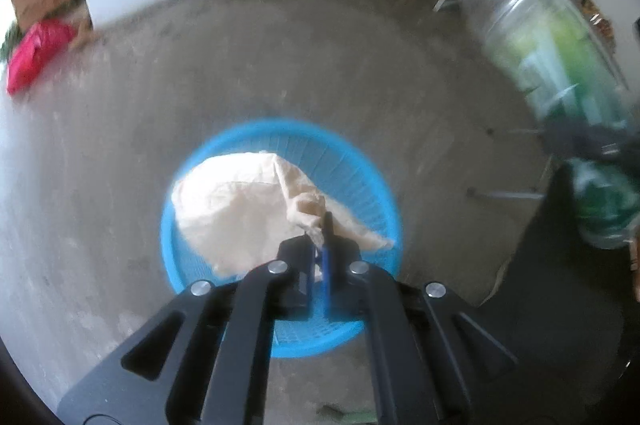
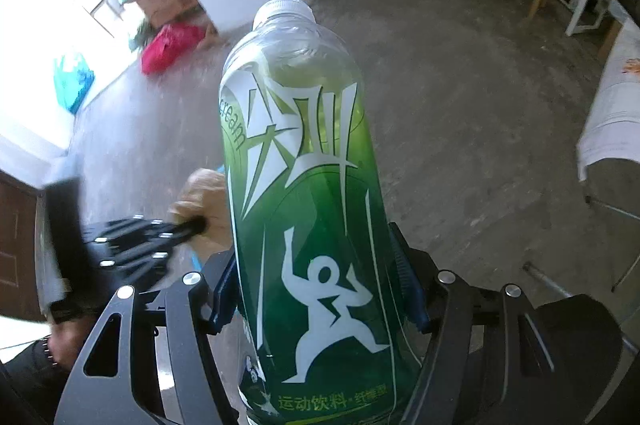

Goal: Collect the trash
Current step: 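Carry the brown paper and green bottle over the blue basket, then open both grippers to drop the paper and bottle into the basket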

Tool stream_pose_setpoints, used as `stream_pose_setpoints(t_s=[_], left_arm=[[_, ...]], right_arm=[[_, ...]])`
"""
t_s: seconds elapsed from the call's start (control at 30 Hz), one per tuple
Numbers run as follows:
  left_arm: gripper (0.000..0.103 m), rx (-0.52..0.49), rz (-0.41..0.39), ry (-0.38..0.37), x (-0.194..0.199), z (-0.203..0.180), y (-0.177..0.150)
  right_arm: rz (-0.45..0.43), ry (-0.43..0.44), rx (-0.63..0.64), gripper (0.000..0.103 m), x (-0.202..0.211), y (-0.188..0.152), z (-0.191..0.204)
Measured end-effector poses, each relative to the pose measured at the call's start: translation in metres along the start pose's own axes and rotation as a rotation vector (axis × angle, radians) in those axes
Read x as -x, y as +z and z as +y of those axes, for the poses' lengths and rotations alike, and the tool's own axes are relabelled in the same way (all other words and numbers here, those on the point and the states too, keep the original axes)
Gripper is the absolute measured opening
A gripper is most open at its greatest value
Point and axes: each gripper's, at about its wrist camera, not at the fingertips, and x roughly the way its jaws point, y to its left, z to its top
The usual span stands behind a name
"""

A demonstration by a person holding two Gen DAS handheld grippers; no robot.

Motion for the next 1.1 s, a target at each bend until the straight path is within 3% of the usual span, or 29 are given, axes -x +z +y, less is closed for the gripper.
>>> stream_pose_setpoints(t_s=[0.07,0.13,0.17,0.2,0.33,0.5,0.7,0.73,0.77,0.9,1.0,1.1], left_arm=[[0.008,0.027,0.055,0.005,-0.032,0.012,-0.008],[0.042,0.055,0.104,0.025,-0.057,0.024,-0.017],[0.068,0.073,0.128,0.047,-0.067,0.032,-0.018],[0.075,0.110,0.151,0.072,-0.074,0.042,-0.022],[0.078,0.218,0.090,0.110,-0.052,0.071,-0.033],[0.080,0.344,0.012,0.092,-0.020,0.113,-0.047],[0.080,0.380,0.002,0.102,-0.010,0.120,-0.054],[0.080,0.385,0.005,0.101,-0.009,0.121,-0.054],[0.080,0.386,0.008,0.100,-0.008,0.122,-0.053],[0.080,0.370,0.018,0.098,-0.017,0.117,-0.052],[0.084,0.321,0.020,0.117,-0.018,0.103,-0.049],[0.087,0.278,0.022,0.176,-0.012,0.087,-0.046]], right_arm=[[0.022,0.003,0.011,0.064,-0.010,-0.003,0.009],[0.048,-0.003,0.028,0.064,-0.022,-0.004,0.015],[0.058,-0.004,0.035,0.064,-0.027,-0.006,0.018],[0.073,-0.005,0.046,0.064,-0.033,-0.005,0.021],[0.157,-0.022,0.111,0.064,-0.061,-0.011,0.034],[0.221,-0.005,0.123,0.064,-0.106,-0.014,0.053],[0.241,0.014,0.134,0.067,-0.147,-0.015,0.075],[0.231,0.012,0.131,0.086,-0.153,-0.018,0.075],[0.233,-0.006,0.134,0.097,-0.155,-0.023,0.072],[0.296,0.003,0.120,0.097,-0.163,-0.033,0.070],[0.288,-0.031,0.130,0.097,-0.154,-0.035,0.070],[0.261,-0.005,0.072,0.097,-0.132,-0.039,0.064]])
